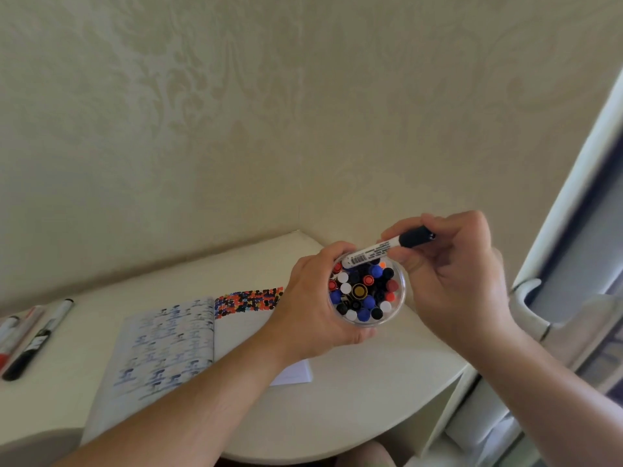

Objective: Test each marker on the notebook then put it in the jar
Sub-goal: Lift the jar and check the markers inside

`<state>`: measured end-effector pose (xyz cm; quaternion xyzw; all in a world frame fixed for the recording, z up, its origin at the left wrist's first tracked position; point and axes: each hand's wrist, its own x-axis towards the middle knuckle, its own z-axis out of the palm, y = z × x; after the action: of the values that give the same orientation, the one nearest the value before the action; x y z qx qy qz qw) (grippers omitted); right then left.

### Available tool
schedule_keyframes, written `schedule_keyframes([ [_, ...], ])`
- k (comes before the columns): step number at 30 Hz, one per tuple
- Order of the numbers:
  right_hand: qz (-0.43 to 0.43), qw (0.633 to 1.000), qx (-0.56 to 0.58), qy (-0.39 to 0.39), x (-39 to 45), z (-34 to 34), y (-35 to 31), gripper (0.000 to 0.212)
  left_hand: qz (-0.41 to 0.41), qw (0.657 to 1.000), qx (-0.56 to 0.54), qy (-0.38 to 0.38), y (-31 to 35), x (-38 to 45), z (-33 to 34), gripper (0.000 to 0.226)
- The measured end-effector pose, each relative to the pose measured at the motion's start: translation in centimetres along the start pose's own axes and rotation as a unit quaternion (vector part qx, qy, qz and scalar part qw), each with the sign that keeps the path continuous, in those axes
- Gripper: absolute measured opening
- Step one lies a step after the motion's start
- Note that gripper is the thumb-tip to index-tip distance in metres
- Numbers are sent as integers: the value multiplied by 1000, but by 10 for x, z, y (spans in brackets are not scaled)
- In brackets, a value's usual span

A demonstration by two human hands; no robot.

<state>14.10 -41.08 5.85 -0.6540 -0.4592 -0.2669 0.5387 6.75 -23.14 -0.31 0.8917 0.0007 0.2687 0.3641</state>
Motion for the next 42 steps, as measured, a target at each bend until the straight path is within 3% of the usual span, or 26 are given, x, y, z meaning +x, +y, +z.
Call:
schedule_keyframes([
  [3, -20, 998, -59, -7, -5, 4, 7, 59, -3, 1000, 0, 2, 1, 1, 2, 106],
  [5, -84, 988, -132, -5, -6, 6, 11, 38, -8, 1000, -1, 11, 1, 2, 3, 107],
  [8, -156, 976, -152, -1, -11, 12, 19, 40, -14, 1000, -5, 22, -1, 4, 3, 108],
  [12, -14, 996, -82, 15, -8, 6, 11, 27, -14, 1000, 0, 7, 0, 6, 2, 107],
  [16, -3, 998, -54, 12, -4, 11, 5, 48, -28, 1000, -3, 7, -1, 8, 2, 108],
  [22, 60, 997, -52, 3, 14, 11, 10, 56, -48, 999, -13, -6, -1, 9, -1, 107],
  [26, -61, 991, -117, -20, 18, 15, 13, 42, -43, 999, -10, -2, 0, 12, -4, 105],
  [28, -195, 968, -153, -44, 18, 18, 11, 25, -32, 999, -15, 8, 1, 17, -3, 103],
  [30, -291, 939, -165, -78, 19, 20, 16, 23, -30, 998, -43, 31, 2, 22, 0, 98],
  [34, -229, 956, -178, -53, 26, 18, 25, 34, -55, 992, -100, 51, 8, 31, -3, 90],
  [39, -170, 963, -159, -138, 36, 16, 26, 60, -89, 985, -146, 25, 11, 35, 0, 88],
  [42, -155, 966, -144, -152, 40, 14, 21, 56, -102, 980, -166, 29, 8, 35, 5, 89],
])
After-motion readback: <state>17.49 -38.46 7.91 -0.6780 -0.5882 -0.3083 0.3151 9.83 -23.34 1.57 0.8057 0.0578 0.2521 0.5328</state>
